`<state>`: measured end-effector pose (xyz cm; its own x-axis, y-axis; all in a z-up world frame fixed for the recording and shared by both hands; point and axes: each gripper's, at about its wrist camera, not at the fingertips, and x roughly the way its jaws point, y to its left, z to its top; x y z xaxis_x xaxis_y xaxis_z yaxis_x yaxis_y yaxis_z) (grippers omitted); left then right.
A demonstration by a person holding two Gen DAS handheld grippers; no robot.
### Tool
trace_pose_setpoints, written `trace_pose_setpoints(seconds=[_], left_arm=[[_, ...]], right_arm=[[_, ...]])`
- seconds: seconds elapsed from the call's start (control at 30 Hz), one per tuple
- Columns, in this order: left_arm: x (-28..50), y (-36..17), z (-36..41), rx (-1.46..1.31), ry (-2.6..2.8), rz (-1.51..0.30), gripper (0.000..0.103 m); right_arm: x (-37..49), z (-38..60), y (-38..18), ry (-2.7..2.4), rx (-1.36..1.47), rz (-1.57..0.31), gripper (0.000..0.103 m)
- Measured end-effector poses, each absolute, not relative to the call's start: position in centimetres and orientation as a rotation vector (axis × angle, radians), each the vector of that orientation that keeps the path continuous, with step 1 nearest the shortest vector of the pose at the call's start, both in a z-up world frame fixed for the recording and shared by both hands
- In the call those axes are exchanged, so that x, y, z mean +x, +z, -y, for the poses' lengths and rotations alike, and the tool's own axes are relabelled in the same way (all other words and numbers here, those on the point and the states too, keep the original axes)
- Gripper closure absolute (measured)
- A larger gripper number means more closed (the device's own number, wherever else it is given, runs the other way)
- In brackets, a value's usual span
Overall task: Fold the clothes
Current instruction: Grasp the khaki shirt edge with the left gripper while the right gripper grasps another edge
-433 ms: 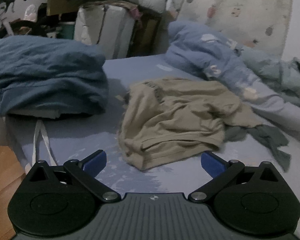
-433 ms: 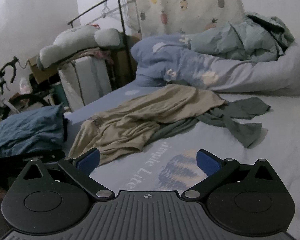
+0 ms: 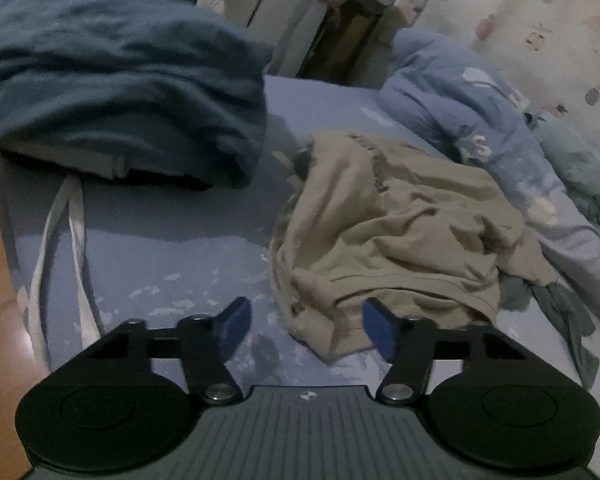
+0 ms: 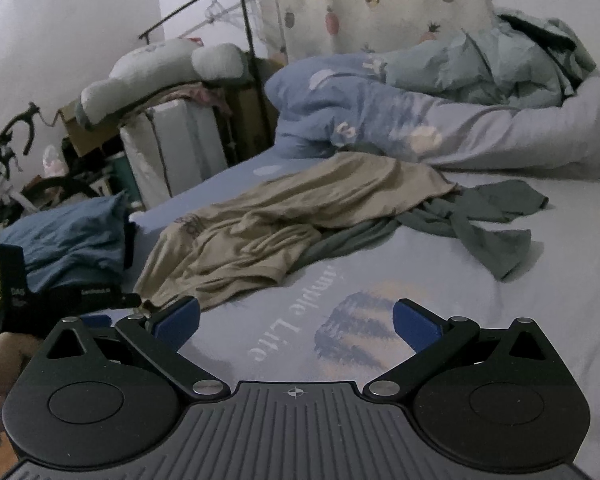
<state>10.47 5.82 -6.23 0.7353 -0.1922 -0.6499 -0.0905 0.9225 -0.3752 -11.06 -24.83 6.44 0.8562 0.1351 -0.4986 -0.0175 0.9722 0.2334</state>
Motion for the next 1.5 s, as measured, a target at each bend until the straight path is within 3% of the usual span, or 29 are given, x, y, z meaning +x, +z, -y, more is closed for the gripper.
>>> trace_pose_setpoints(seconds=[0.13, 0.47, 0.53, 0.6, 0.97, 1.03, 1.17, 1.33, 1.5], left_arm=[[12.9, -7.2, -4.4, -0.417, 0.002, -0.791, 0.053], [15.6, -8.6, -3.8, -0.338, -0.095, -0.799, 0.056], [16.0, -8.7, -4.0, -0.351, -0.09, -0.808, 0.081], [16.0, -8.8, -4.8, -0.389, -0.085, -0.814, 0.086], [13.5, -4.3, -7.9, -0.591, -0.19, -0.656, 0.089], [13.9, -3.2, -8.0, -0.619, -0.221, -0.639, 0.089], [15.0, -1.1, -7.7, -0.63, -0.261, -0.609, 0.089], [16.2, 0.1, -7.5, -0.618, -0.285, -0.605, 0.089], [16.5, 0.0, -7.4, -0.615, -0.287, -0.6, 0.089]], right_arm=[[-10.7, 25.1, 5.7, 0.074, 0.241, -0.544, 0.0], [-9.6, 25.4, 4.5, 0.067, 0.271, -0.572, 0.0], [-9.3, 25.3, 4.4, 0.066, 0.273, -0.576, 0.0], [-8.9, 25.3, 4.3, 0.07, 0.273, -0.579, 0.0], [-3.2, 23.9, 2.3, 0.184, 0.323, -0.613, 0.002], [-1.9, 22.7, 1.7, 0.197, 0.225, -0.596, 0.006], [0.8, 20.2, 0.5, 0.221, 0.028, -0.558, 0.023], [3.7, 17.4, -1.3, 0.23, -0.208, -0.516, 0.027], [5.4, 15.4, -2.7, 0.225, -0.369, -0.491, 0.042]])
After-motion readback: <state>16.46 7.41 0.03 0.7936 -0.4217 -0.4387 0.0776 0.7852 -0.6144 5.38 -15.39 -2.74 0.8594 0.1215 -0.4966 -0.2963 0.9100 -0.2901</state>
